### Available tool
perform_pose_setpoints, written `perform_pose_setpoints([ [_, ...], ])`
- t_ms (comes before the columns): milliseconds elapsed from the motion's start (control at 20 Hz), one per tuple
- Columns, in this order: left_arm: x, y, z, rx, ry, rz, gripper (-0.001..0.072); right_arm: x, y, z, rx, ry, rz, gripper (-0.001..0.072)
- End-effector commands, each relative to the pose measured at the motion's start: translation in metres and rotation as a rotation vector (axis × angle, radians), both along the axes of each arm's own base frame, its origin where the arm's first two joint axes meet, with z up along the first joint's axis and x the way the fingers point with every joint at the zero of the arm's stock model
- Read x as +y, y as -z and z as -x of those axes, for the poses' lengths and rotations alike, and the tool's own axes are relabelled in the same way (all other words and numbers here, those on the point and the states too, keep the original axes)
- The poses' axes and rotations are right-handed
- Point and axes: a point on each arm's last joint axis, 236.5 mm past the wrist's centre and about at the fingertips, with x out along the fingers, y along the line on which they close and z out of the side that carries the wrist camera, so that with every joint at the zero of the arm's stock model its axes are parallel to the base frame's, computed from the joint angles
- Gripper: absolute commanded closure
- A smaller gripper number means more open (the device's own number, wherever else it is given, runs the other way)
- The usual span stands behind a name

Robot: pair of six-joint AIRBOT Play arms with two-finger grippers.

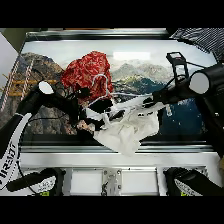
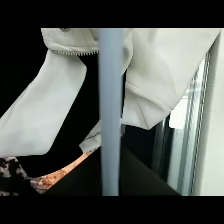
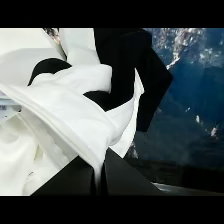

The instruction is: Fold the clothes and pants, and hang the long-sleeved shirts on hangers.

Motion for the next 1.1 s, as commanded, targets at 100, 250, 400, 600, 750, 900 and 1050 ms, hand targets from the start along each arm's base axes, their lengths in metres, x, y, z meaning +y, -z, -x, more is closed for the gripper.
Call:
perform_pose_setpoints([
  [100, -0.022, -0.012, -0.008, -0.028, -0.019, 0.089, 0.0692, 0.009, -0.034, -0.017, -0.048, -0.051, 0.002, 0.069],
  [250, -0.034, -0.011, -0.001, -0.032, 0.018, 0.088, 0.0693, 0.033, -0.034, -0.022, -0.052, -0.104, -0.004, 0.069],
  [400, -0.042, -0.011, 0.0, -0.043, 0.029, 0.089, 0.0692, 0.073, -0.034, -0.019, -0.083, -0.199, -0.027, 0.069],
  [600, -0.042, -0.011, 0.0, -0.038, 0.024, 0.089, 0.0692, 0.135, -0.045, -0.003, -0.138, -0.295, -0.123, 0.069],
  [750, -0.042, -0.011, 0.0, -0.037, 0.024, 0.089, 0.0693, 0.172, -0.05, 0.012, -0.168, -0.37, -0.167, 0.069],
  [900, -0.042, -0.011, 0.0, -0.036, 0.025, 0.089, 0.0692, 0.194, -0.044, 0.019, -0.169, -0.419, -0.175, 0.069],
  [1050, -0.042, -0.011, 0.001, -0.036, 0.026, 0.089, 0.0692, 0.206, -0.031, 0.023, -0.13, -0.439, -0.181, 0.069],
])
